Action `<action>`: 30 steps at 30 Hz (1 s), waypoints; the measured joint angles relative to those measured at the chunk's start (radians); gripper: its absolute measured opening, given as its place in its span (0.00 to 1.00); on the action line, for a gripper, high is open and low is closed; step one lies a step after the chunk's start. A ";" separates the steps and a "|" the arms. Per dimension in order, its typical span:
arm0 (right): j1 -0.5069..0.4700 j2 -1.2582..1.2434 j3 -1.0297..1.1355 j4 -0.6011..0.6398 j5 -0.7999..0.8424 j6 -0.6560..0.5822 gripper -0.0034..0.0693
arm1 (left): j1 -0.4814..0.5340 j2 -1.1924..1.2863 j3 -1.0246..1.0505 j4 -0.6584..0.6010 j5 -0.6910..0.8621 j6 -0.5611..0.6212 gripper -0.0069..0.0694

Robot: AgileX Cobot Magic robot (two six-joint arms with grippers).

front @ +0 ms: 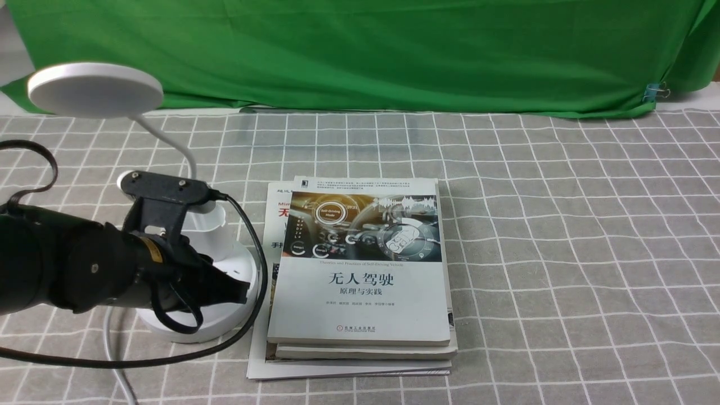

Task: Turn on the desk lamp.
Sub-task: Use the left arm to press the button switch on the lamp holder

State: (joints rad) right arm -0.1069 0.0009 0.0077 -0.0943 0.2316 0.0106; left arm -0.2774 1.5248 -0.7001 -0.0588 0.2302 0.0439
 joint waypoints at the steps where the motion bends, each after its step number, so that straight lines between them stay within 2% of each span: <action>1: 0.000 0.000 0.000 0.000 0.000 0.000 0.38 | 0.000 0.000 0.000 0.000 0.001 0.000 0.11; 8: 0.000 0.000 0.000 0.000 0.000 0.000 0.38 | 0.001 0.000 0.000 0.011 0.041 0.000 0.11; 27: 0.000 0.000 0.000 0.000 0.000 0.000 0.38 | 0.001 0.037 -0.003 0.015 0.020 -0.004 0.11; 30: 0.000 0.000 0.000 0.000 0.000 0.000 0.38 | 0.001 0.036 0.034 0.003 -0.038 -0.004 0.11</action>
State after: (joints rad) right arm -0.1069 0.0009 0.0077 -0.0943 0.2316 0.0106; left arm -0.2765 1.5609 -0.6658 -0.0561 0.1921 0.0396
